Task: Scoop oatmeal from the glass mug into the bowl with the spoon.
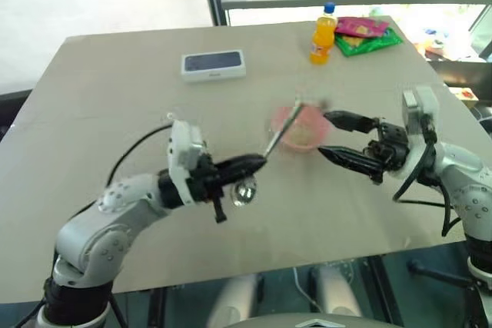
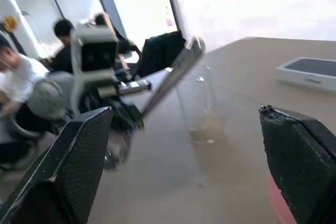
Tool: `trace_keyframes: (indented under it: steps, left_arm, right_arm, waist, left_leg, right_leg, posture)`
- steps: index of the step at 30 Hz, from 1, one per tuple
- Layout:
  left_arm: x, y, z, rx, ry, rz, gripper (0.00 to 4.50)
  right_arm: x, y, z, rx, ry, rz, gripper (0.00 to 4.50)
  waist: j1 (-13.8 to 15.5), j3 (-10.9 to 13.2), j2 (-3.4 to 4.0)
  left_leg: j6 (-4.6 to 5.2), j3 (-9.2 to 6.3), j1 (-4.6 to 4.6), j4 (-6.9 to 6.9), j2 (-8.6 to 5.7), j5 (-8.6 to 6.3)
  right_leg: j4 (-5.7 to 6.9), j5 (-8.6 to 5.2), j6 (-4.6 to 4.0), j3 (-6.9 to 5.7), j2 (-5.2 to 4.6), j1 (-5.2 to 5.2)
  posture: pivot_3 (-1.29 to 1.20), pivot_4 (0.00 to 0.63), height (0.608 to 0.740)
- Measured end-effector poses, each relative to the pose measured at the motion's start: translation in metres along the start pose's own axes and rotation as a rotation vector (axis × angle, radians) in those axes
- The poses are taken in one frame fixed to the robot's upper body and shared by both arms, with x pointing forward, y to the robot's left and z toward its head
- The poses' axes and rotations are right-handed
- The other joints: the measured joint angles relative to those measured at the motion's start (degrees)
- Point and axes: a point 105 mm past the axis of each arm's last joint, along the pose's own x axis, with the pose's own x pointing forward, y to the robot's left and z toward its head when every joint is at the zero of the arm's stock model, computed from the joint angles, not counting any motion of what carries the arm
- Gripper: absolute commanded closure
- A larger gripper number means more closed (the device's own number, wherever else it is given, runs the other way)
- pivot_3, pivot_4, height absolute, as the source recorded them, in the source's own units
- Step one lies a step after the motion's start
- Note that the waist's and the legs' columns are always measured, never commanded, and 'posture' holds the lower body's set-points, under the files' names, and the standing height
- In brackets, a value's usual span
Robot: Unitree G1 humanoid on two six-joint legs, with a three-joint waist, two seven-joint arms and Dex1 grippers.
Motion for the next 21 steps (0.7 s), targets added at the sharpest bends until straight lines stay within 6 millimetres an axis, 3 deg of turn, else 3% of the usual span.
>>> trace_keyframes:
  steps: [5,13,16,21]
  left_arm:
    - [0.013,0.003,-0.017,-0.056,0.024,-0.093,4.47]
    - [0.028,0.015,-0.012,-0.005,-0.025,-0.143,4.47]
    - [0.03,0.014,-0.017,-0.011,-0.01,-0.156,4.5]
    - [0.028,0.011,-0.017,-0.009,-0.012,-0.185,4.5]
  right_arm:
    - [0.017,0.009,-0.007,0.122,0.025,0.07,0.0]
    - [0.024,0.012,-0.005,0.171,0.025,0.08,0.0]
    - [0.024,0.011,-0.006,0.173,0.027,0.071,0.79]
    - [0.024,0.008,-0.006,0.165,0.025,0.046,3.03]
  waist:
    - [0.3,0.0,0.0]
    - [0.2,0.0,0.0]
    - [0.0,0.0,0.0]
    - [0.0,0.0,0.0]
  left_leg:
    - [-0.01,-0.01,-0.05,0.0,-0.03,0.01]
    - [-0.21,-0.01,-0.12,0.0,-0.04,0.13]
    - [-0.2,-0.01,-0.13,0.0,-0.03,0.12]
    - [-0.14,-0.02,-0.12,0.0,-0.03,0.09]
  right_leg:
    - [-0.03,0.0,0.0,-0.02,-0.01,-0.02]
    - [-0.07,0.0,0.01,-0.03,-0.02,-0.08]
    - [-0.06,0.01,0.01,-0.03,-0.01,-0.1]
    - [-0.04,0.01,0.01,-0.05,-0.01,-0.1]
  posture:
    - [0.0,0.15,0.74]
    - [0.0,0.15,0.74]
    - [0.0,0.15,0.74]
    - [0.0,0.15,0.74]
